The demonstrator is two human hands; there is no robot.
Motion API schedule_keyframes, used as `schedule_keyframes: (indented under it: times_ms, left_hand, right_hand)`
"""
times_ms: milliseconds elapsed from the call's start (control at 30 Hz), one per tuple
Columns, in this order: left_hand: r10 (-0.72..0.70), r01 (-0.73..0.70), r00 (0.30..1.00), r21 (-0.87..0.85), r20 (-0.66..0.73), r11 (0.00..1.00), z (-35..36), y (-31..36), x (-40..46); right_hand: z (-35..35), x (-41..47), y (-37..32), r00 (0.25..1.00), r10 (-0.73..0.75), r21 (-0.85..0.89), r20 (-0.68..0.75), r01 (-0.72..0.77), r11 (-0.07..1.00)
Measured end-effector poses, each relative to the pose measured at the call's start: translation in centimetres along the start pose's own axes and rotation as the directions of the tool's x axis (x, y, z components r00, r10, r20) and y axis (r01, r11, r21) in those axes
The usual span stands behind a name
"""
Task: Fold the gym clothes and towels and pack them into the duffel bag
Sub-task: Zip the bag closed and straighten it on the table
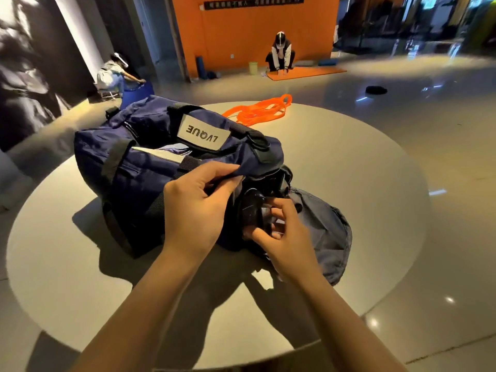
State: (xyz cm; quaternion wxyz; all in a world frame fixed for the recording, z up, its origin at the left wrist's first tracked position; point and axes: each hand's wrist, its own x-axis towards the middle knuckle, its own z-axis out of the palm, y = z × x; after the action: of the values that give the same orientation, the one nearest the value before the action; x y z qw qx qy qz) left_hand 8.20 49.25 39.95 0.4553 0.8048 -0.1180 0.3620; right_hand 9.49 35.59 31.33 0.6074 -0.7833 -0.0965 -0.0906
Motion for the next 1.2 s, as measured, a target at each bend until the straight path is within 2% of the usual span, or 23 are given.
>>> schedule_keyframes:
  times_ms: [100,200,367,467,533,633,733,800,867,933,1000,1033,1100,1200]
  left_hand:
    - [0.051,-0.051,0.999,0.009,-0.009,0.999,0.0,0.6,-0.2]
    - [0.111,-0.112,0.994,0.061,0.022,0.992,-0.3,0.6,-0.3]
    - [0.157,-0.174,0.981,0.165,0.114,0.971,-0.6,-0.9,-0.6]
    - [0.127,-0.161,0.977,0.2,0.17,0.966,-0.7,-2.0,-1.8]
    - [0.17,-0.215,0.966,0.234,0.196,0.948,-0.7,-2.6,-2.4]
    - [0.297,-0.373,0.909,0.253,0.291,0.893,-0.4,-2.2,-1.3]
    - [0.355,-0.536,0.8,0.307,0.484,0.787,0.8,-1.4,1.3]
    - [0.242,-0.546,0.734,0.34,0.634,0.766,2.0,-1.4,2.9]
    - [0.023,-0.431,0.675,0.369,0.737,0.823,3.3,-2.1,3.6]
    - [-0.121,-0.434,0.617,0.464,0.778,0.772,4.5,-3.1,3.1]
    - [-0.134,-0.493,0.629,0.527,0.765,0.693,5.2,-3.4,2.0]
    - [-0.134,-0.486,0.646,0.54,0.752,0.687,5.3,-3.3,1.7]
    - [-0.153,-0.445,0.65,0.536,0.745,0.718,5.0,-2.8,1.4]
    - [-0.129,-0.423,0.603,0.453,0.787,0.785,4.1,-1.9,1.4]
  right_hand:
    - [1.2,0.2,0.0,0.995,-0.077,-0.149,-0.064,0.067,0.987]
    - [2.4,0.6,0.3,0.999,-0.032,-0.255,-0.043,0.02,0.967]
    - [1.3,0.6,0.6,0.999,-0.026,-0.196,0.025,0.031,0.98]
    - [0.2,-0.3,1.3,1.0,0.002,-0.139,-0.03,-0.006,0.99]
    - [-0.7,-1.1,1.8,0.996,0.024,-0.176,-0.089,-0.039,0.984]
    - [-2.1,-2.6,2.3,0.993,-0.017,-0.327,-0.114,-0.021,0.945]
    - [-2.8,-3.8,3.1,0.996,-0.087,-0.539,-0.004,0.071,0.839]
    - [-3.2,-4.4,4.1,0.992,-0.095,-0.654,0.088,0.13,0.745]
    - [-3.9,-4.8,4.4,0.988,-0.087,-0.702,0.13,0.153,0.696]
    - [-4.9,-4.6,4.6,0.983,-0.074,-0.714,0.166,0.172,0.679]
    - [-5.9,-4.5,4.7,0.98,-0.113,-0.728,0.165,0.198,0.657]
    - [-6.5,-4.4,4.8,0.979,-0.123,-0.734,0.16,0.202,0.648]
    - [-7.6,-4.3,5.2,0.98,-0.12,-0.74,0.161,0.2,0.642]
    - [-9.3,-4.5,5.4,0.977,-0.137,-0.744,0.161,0.211,0.634]
